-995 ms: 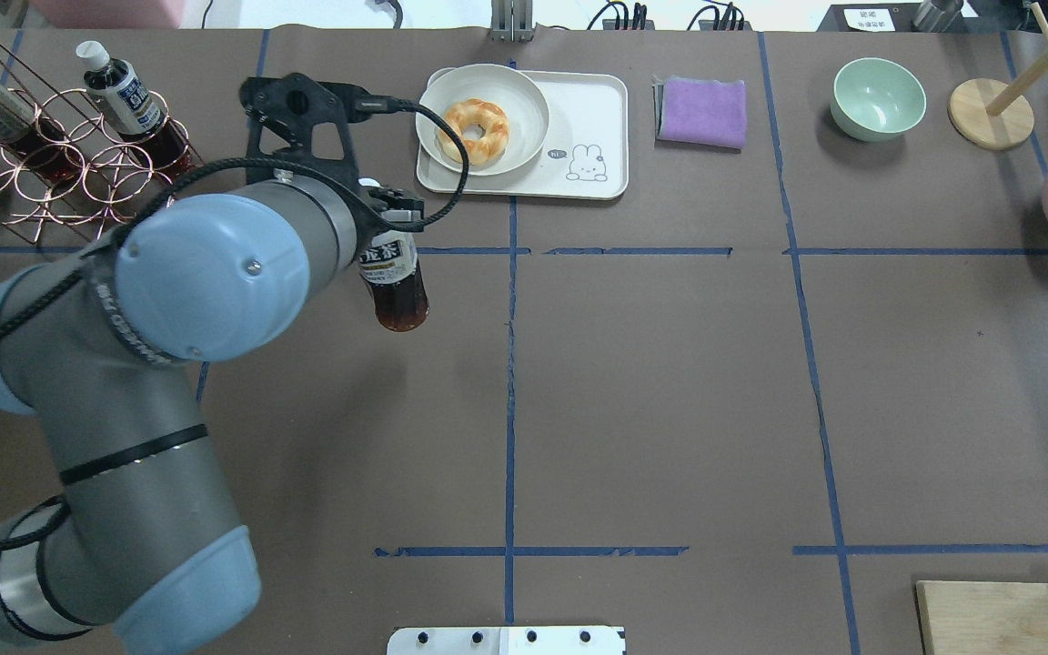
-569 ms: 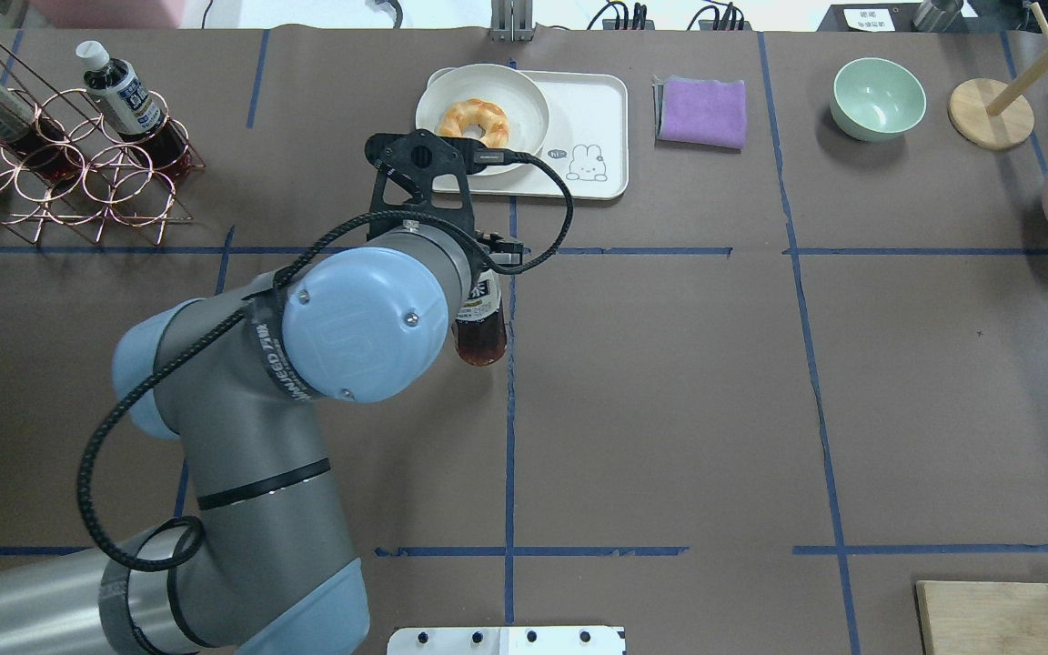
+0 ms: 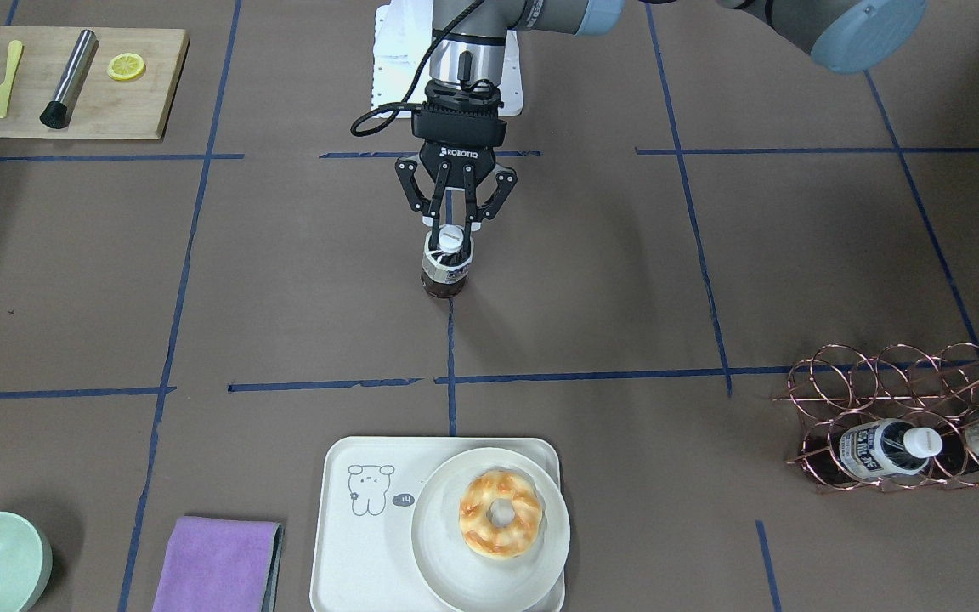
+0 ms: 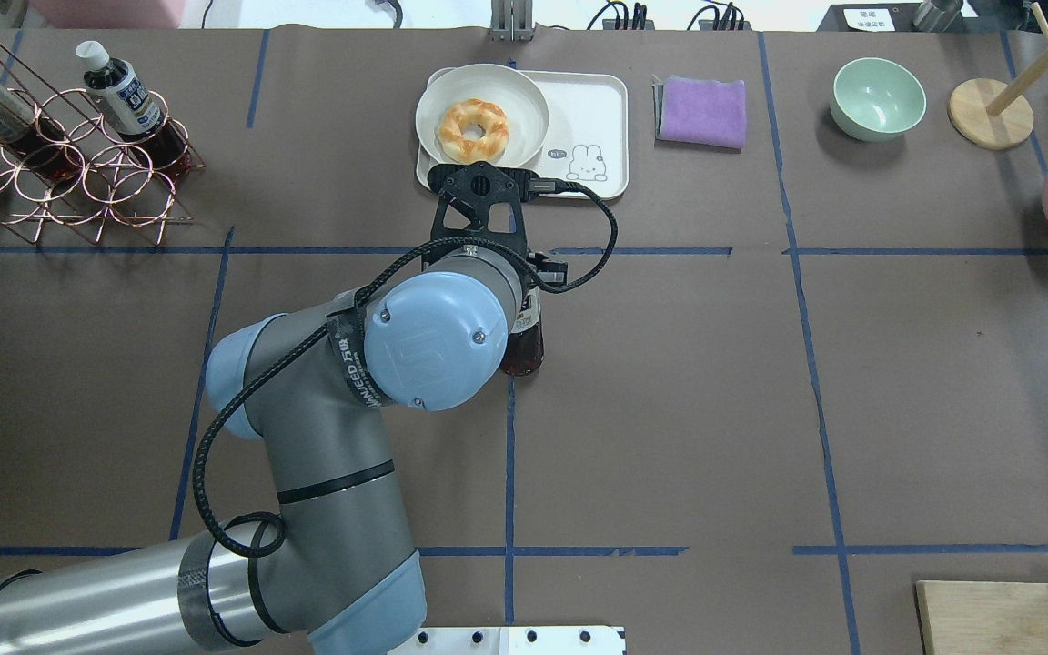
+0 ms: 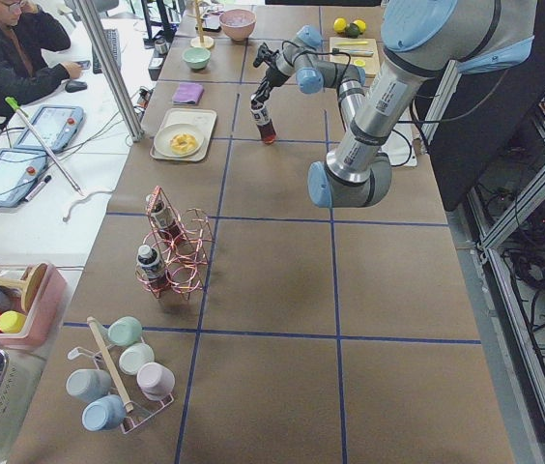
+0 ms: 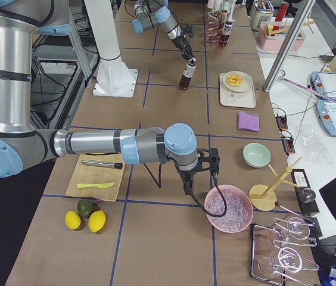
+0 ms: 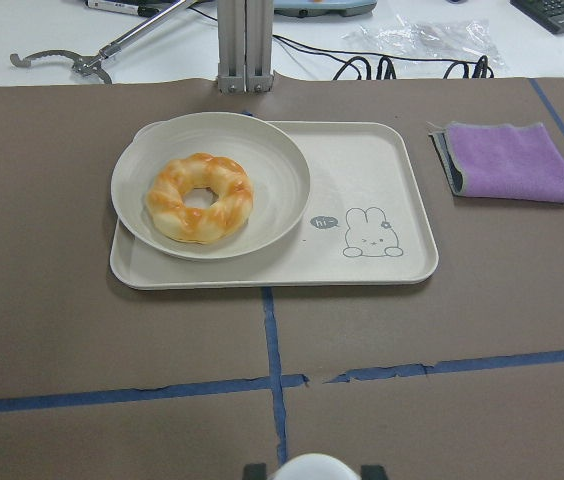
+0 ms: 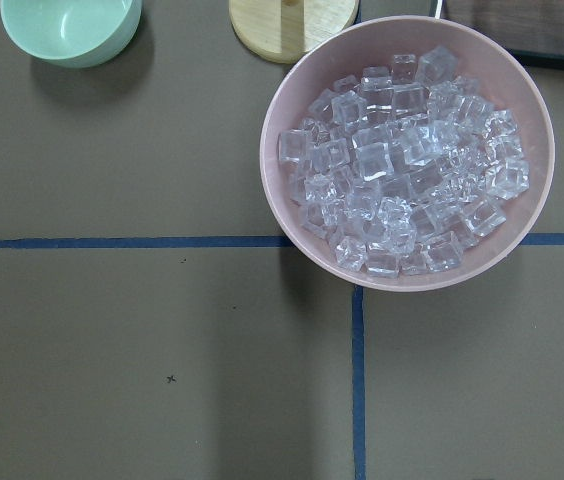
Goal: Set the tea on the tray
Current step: 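Carry the tea bottle to the table center and set it upright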
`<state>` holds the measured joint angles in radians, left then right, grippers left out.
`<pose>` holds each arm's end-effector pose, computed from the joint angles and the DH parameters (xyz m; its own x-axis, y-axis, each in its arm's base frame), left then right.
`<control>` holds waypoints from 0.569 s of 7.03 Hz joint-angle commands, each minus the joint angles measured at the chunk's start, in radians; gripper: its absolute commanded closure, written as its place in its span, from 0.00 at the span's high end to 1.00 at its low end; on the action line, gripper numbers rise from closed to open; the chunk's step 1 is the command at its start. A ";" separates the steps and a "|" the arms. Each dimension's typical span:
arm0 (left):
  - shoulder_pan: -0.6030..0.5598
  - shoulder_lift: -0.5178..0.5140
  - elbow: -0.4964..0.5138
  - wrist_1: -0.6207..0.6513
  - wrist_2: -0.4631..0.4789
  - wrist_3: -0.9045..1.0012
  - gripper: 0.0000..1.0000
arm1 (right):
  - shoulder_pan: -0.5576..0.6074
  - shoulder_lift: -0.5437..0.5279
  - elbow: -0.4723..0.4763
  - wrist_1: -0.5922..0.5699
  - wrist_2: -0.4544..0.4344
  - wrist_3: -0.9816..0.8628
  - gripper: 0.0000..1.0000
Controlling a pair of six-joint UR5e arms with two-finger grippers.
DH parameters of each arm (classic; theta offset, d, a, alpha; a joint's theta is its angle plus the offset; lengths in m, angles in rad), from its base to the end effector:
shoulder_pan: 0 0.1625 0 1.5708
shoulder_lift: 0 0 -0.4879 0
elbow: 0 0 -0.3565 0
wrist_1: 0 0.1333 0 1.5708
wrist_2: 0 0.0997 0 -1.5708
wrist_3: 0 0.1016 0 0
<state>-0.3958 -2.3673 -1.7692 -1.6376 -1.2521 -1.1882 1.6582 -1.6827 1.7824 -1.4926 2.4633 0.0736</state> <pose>0.5599 -0.4129 0.1646 0.6481 0.1134 -0.7530 0.4060 0.7852 0.4677 0.0897 -0.4034 0.6570 0.6291 -0.0102 0.7773 -0.1325 0.9839 0.1201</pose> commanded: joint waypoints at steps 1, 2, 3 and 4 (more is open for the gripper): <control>-0.001 0.002 -0.015 -0.002 -0.003 0.004 0.74 | 0.000 0.001 0.000 0.000 0.000 0.000 1.00; -0.001 0.003 -0.016 -0.002 -0.003 0.004 1.00 | 0.000 0.003 0.002 0.000 0.000 0.000 1.00; -0.001 0.003 -0.019 -0.001 -0.004 0.002 1.00 | 0.000 0.003 0.002 0.000 0.000 0.000 1.00; -0.001 0.002 -0.028 -0.001 -0.007 0.002 1.00 | 0.000 0.003 0.002 0.000 0.011 0.000 1.00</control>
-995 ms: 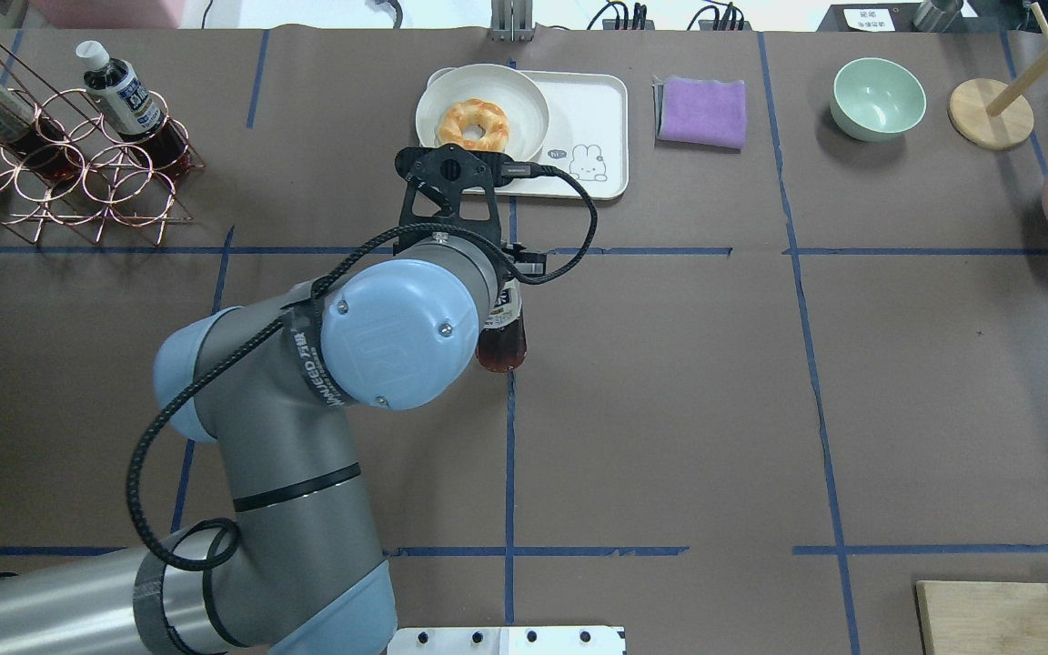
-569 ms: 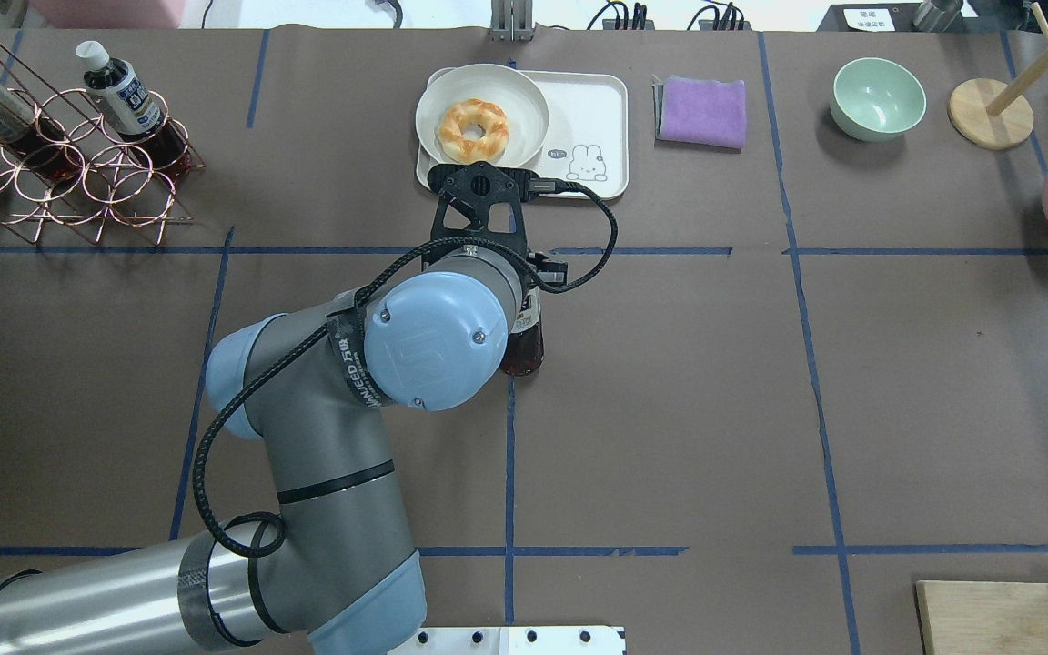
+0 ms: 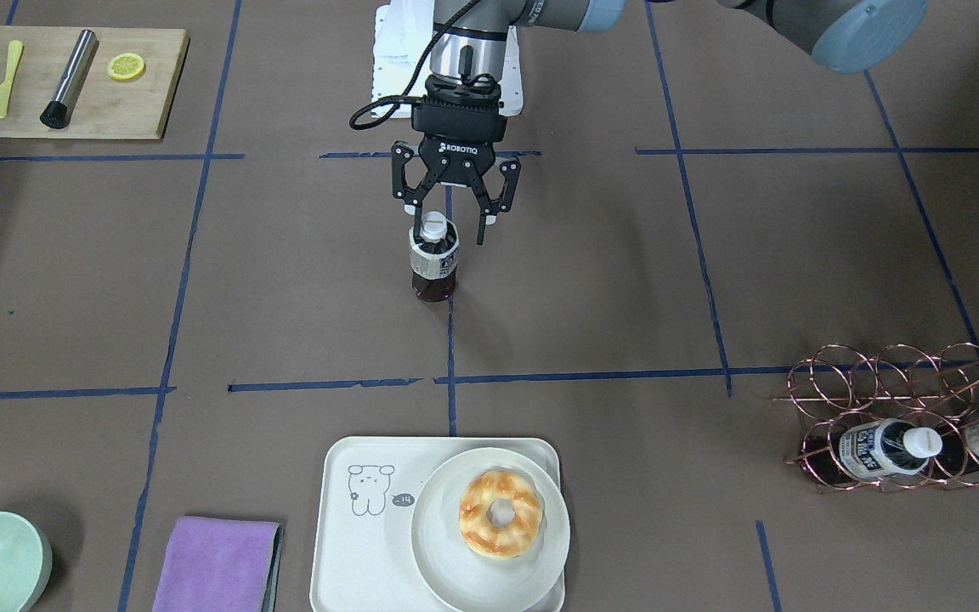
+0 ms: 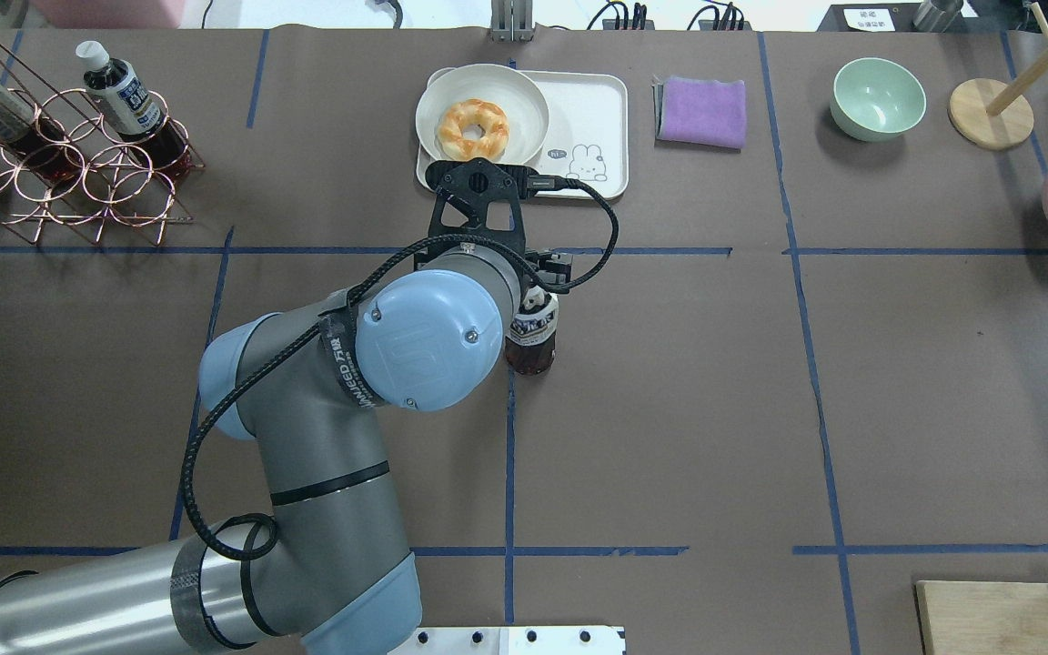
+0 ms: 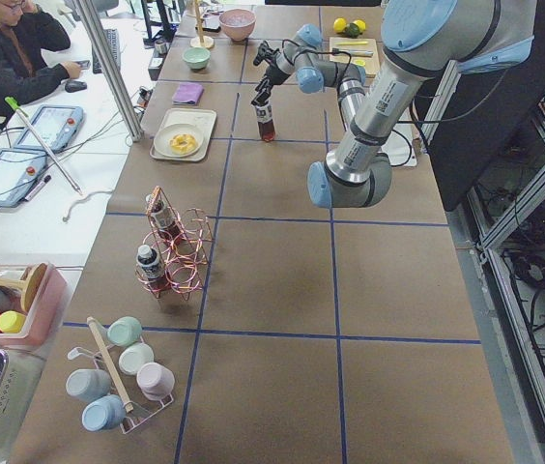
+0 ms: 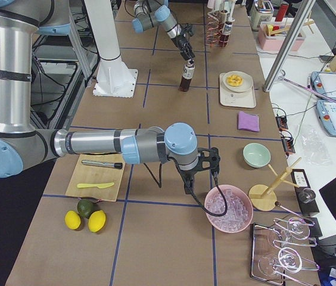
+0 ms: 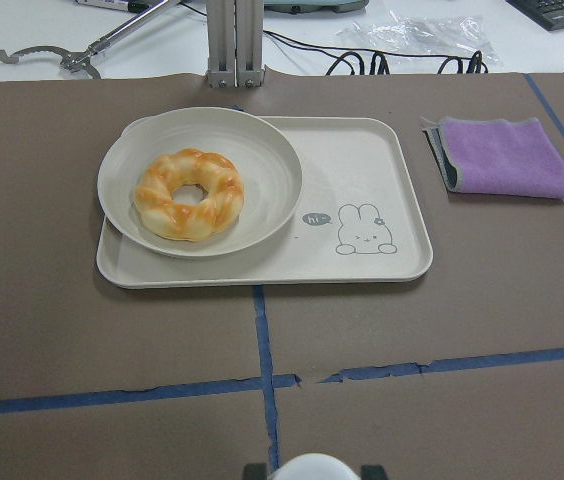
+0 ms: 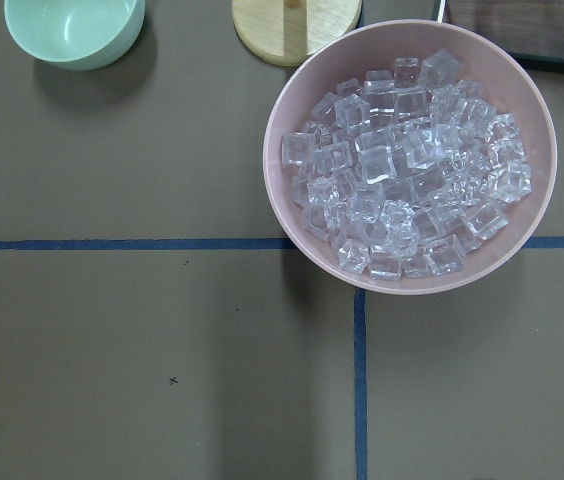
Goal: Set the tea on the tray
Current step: 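Carry the tea bottle to the table center and set it upright, then open the left gripper and withdraw it toward the rack while the right arm moves in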
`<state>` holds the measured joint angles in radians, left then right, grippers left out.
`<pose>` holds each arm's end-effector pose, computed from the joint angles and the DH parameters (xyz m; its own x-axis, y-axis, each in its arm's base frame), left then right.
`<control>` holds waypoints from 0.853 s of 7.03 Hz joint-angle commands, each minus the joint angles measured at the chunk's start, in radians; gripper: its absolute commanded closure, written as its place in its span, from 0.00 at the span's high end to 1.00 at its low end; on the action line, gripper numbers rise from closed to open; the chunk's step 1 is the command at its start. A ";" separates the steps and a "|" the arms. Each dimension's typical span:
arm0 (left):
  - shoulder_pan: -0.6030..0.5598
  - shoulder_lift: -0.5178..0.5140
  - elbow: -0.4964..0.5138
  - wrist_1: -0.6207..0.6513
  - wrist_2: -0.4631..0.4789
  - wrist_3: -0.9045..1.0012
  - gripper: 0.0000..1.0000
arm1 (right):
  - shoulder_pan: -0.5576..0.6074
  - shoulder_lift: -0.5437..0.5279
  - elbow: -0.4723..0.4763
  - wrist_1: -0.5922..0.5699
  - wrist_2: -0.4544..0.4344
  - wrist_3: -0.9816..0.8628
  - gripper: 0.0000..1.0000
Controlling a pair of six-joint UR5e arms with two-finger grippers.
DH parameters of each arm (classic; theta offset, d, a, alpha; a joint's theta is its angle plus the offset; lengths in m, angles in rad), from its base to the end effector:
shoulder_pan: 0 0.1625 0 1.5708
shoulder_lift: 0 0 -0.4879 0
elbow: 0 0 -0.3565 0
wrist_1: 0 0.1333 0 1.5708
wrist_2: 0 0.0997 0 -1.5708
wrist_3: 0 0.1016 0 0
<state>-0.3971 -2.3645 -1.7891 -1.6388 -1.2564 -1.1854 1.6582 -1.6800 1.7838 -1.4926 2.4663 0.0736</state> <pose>0.5533 -0.4107 0.1600 0.6356 0.1211 -0.7625 0.4105 0.7834 0.4666 0.0897 -0.4047 0.6550 0.6270 -0.0139 0.7789 -0.1323 0.9834 0.1241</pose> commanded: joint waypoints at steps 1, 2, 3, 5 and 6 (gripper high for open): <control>-0.002 -0.001 -0.025 0.002 -0.008 0.000 1.00 | 0.000 0.000 0.000 0.000 0.013 0.000 1.00; -0.005 0.001 -0.059 0.013 -0.009 0.001 1.00 | 0.000 0.005 0.003 -0.002 0.013 0.000 1.00; -0.040 0.005 -0.090 0.022 -0.074 0.010 1.00 | 0.000 0.009 0.026 -0.014 0.014 0.000 1.00; -0.194 0.095 -0.174 0.059 -0.332 0.093 1.00 | -0.021 0.029 0.081 -0.017 0.014 0.059 1.00; -0.257 0.158 -0.231 0.062 -0.390 0.154 1.00 | -0.053 0.051 0.106 -0.021 0.017 0.111 1.00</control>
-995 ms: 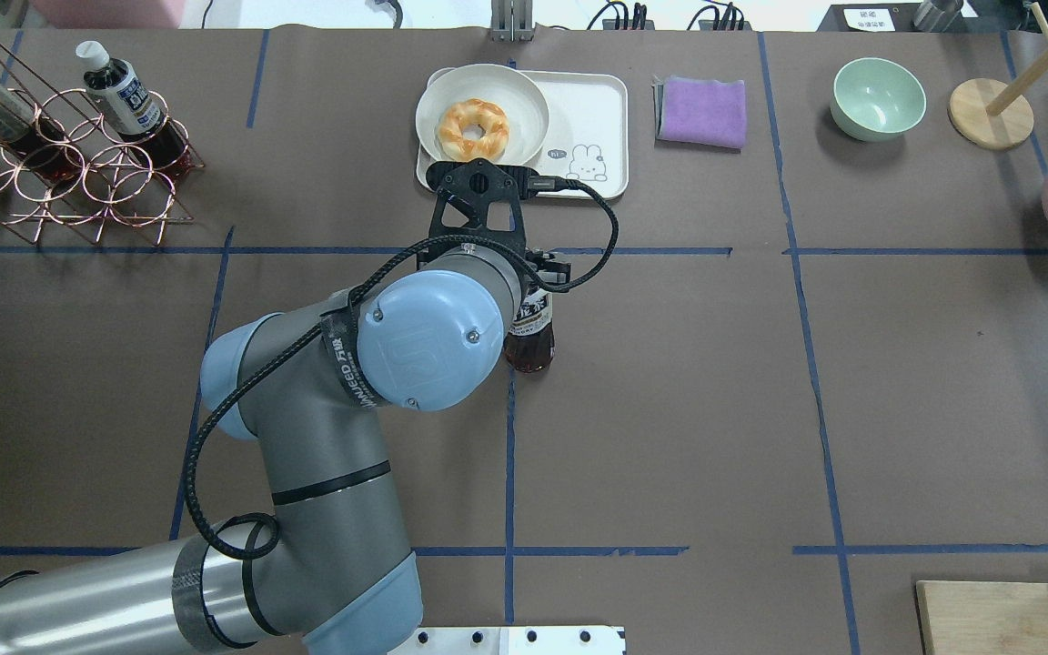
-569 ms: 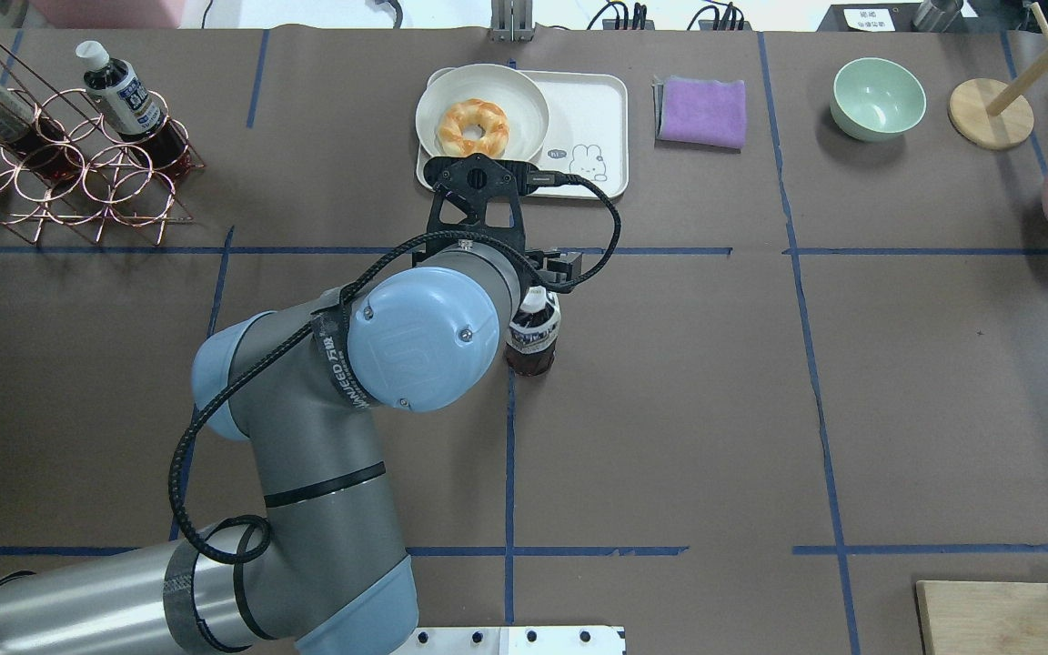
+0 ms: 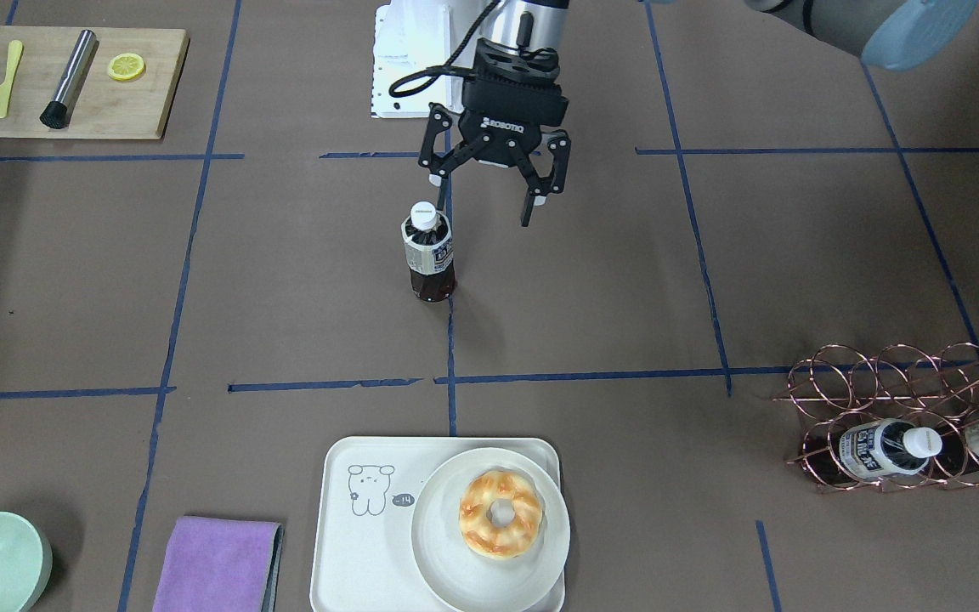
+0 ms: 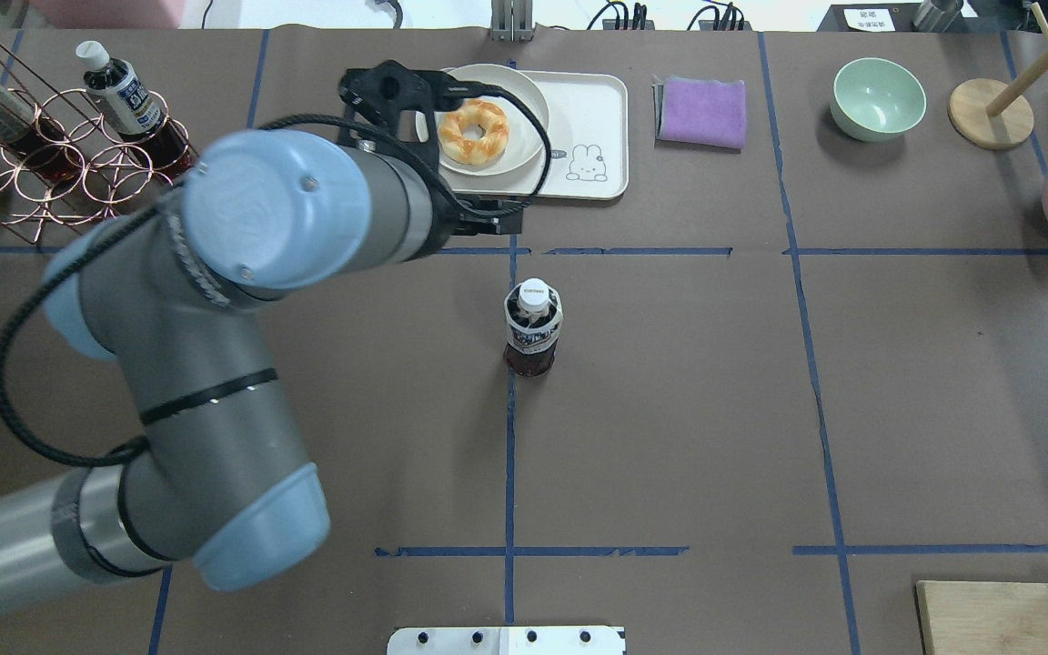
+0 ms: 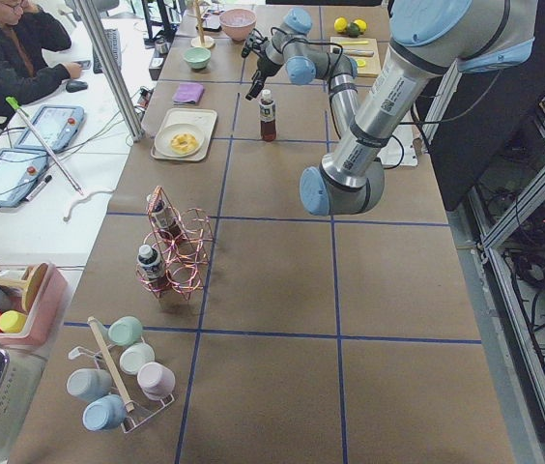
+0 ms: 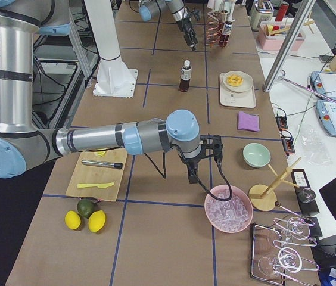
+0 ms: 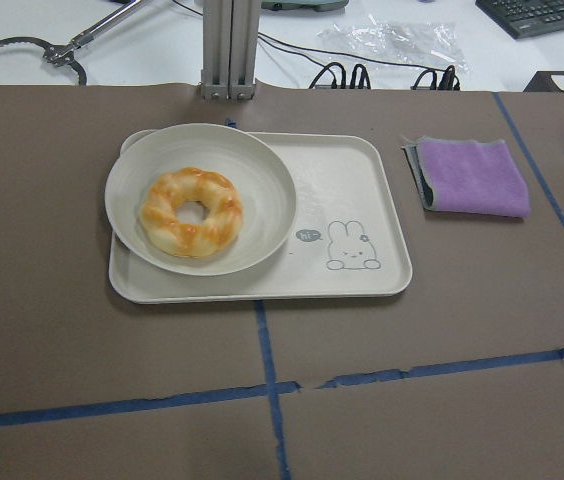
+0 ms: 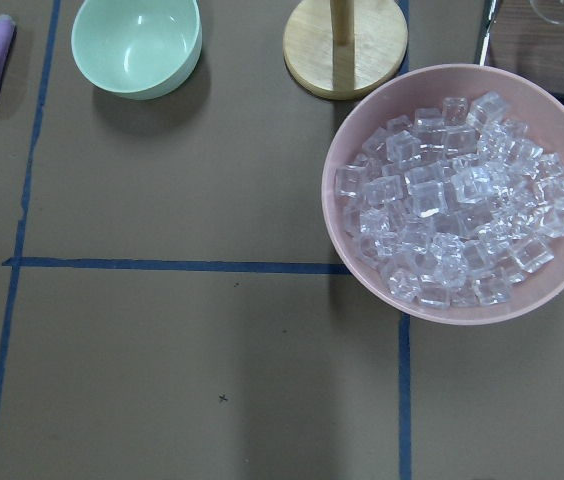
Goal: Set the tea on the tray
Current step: 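Open the left gripper and withdraw it toward the rack while the right arm moves in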
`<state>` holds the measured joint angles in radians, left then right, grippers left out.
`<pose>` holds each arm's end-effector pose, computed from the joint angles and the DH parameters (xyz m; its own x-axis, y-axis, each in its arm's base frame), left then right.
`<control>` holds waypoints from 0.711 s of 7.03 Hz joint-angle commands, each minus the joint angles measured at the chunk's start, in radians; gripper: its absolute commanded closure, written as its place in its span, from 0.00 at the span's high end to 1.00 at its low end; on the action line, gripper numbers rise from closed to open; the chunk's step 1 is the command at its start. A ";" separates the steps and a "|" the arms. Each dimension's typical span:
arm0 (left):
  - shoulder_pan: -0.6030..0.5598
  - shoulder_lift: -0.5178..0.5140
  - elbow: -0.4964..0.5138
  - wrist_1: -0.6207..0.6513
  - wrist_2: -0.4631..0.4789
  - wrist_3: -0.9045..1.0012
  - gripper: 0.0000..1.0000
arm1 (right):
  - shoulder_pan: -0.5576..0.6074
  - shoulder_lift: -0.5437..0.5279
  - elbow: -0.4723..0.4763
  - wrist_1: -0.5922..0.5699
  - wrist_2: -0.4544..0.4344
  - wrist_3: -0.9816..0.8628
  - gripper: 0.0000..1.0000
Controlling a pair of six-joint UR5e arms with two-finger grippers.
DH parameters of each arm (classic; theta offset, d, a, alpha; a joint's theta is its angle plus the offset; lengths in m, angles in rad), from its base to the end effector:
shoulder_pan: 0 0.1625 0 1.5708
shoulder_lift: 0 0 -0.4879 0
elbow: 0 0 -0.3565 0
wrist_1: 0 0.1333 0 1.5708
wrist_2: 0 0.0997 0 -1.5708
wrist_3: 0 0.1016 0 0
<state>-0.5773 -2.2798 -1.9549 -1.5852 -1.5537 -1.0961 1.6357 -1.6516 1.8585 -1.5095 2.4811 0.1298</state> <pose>0.4433 -0.4499 0.1724 0.5883 0.1622 -0.7922 0.3256 0.8492 0.4157 0.0803 -0.4178 0.6093 0.6124 -0.0431 0.7893 -0.1430 0.9760 0.1642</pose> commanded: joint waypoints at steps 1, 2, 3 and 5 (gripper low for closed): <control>-0.144 0.159 -0.088 0.005 -0.218 0.097 1.00 | -0.078 0.057 0.077 -0.015 0.005 0.150 1.00; -0.179 0.254 -0.143 0.005 -0.273 0.163 1.00 | -0.114 0.084 0.121 -0.017 0.004 0.209 1.00; -0.180 0.395 -0.220 0.005 -0.279 0.192 1.00 | -0.179 0.113 0.166 -0.027 -0.008 0.314 1.00; -0.182 0.579 -0.292 0.001 -0.284 0.257 1.00 | -0.294 0.202 0.212 -0.029 -0.025 0.523 1.00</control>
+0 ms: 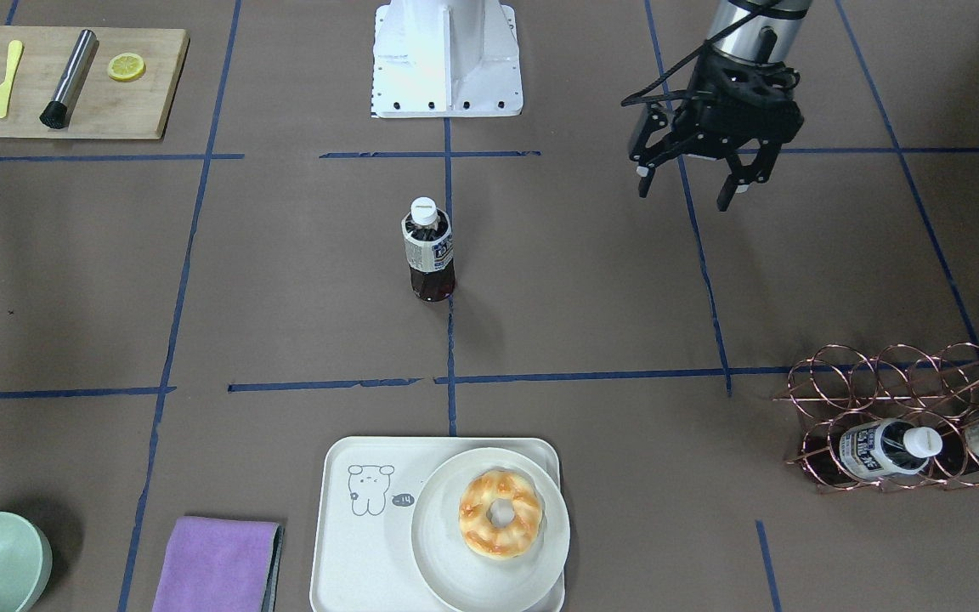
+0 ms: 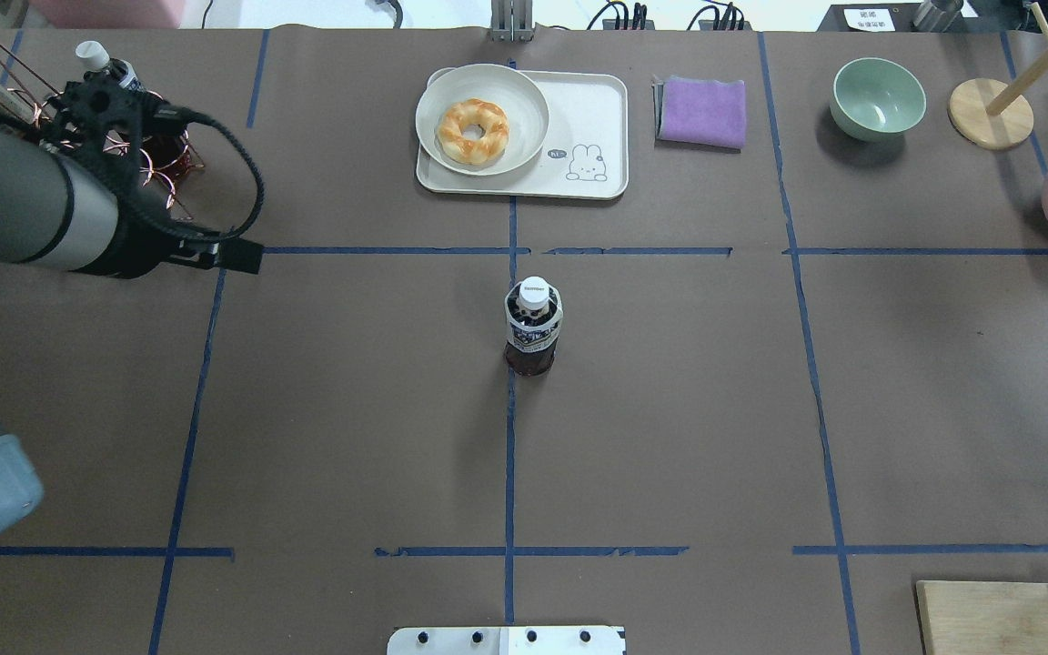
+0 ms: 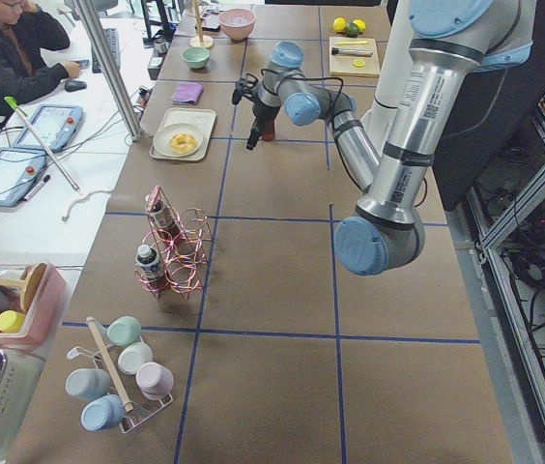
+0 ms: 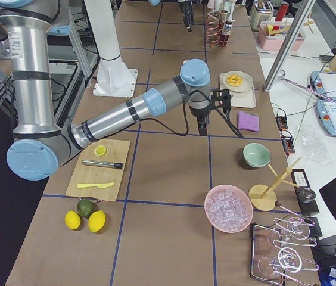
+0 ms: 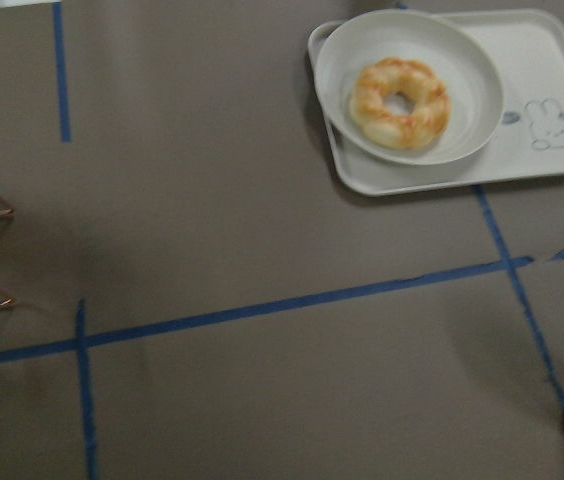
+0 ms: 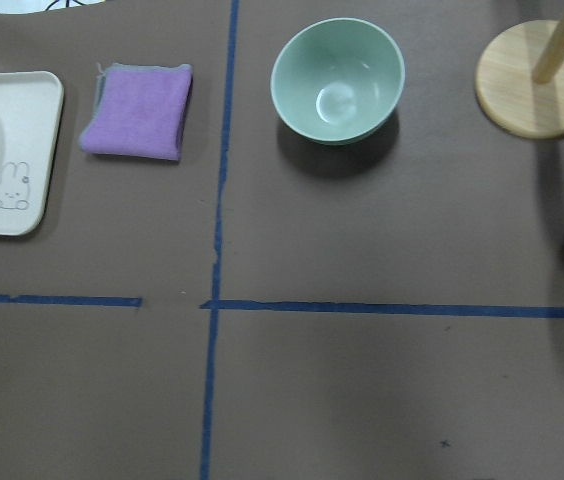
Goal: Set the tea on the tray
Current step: 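Open the left gripper and withdraw it toward the rack while the right arm moves in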
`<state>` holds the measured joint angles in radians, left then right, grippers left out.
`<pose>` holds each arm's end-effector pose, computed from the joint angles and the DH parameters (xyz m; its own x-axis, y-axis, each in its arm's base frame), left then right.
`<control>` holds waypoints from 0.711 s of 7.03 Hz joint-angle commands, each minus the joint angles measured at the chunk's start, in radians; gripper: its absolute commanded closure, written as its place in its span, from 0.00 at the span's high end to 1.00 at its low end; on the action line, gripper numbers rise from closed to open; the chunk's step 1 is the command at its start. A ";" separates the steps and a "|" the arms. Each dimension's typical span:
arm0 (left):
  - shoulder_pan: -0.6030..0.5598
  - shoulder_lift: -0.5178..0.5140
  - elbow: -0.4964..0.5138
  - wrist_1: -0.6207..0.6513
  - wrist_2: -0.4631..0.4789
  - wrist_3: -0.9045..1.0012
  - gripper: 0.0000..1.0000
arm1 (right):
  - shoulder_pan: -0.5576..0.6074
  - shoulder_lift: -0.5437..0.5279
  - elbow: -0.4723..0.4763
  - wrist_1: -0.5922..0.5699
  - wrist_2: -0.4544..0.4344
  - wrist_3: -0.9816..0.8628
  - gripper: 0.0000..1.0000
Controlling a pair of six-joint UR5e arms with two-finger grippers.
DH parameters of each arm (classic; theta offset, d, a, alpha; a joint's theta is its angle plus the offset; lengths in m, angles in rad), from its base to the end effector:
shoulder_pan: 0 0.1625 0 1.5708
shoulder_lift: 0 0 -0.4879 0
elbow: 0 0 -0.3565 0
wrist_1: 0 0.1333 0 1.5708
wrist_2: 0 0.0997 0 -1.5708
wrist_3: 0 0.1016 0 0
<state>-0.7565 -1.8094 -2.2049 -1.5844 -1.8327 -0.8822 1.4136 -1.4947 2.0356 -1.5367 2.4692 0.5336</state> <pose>0.2782 -0.4097 0.3483 0.6836 0.1988 -0.7022 0.1071 0.9245 0.3659 -0.0190 -0.4635 0.4643 0.5391 -0.0242 0.8419 -0.1659 0.9770 0.1343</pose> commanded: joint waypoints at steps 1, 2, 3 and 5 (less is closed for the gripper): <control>-0.007 0.160 -0.048 0.001 -0.002 0.061 1.00 | -0.131 0.094 0.047 -0.003 -0.030 0.190 1.00; -0.059 0.186 -0.042 0.004 -0.020 0.069 1.00 | -0.187 0.170 0.048 -0.025 -0.056 0.286 1.00; -0.122 0.229 -0.039 0.004 -0.098 0.159 1.00 | -0.256 0.289 0.048 -0.117 -0.088 0.378 1.00; -0.228 0.309 -0.010 0.006 -0.153 0.320 1.00 | -0.394 0.446 0.067 -0.288 -0.233 0.451 1.00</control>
<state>-0.9232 -1.5454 -2.2335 -1.5792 -1.9476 -0.6567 1.1058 -1.1385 2.0886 -1.7357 2.3177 0.9297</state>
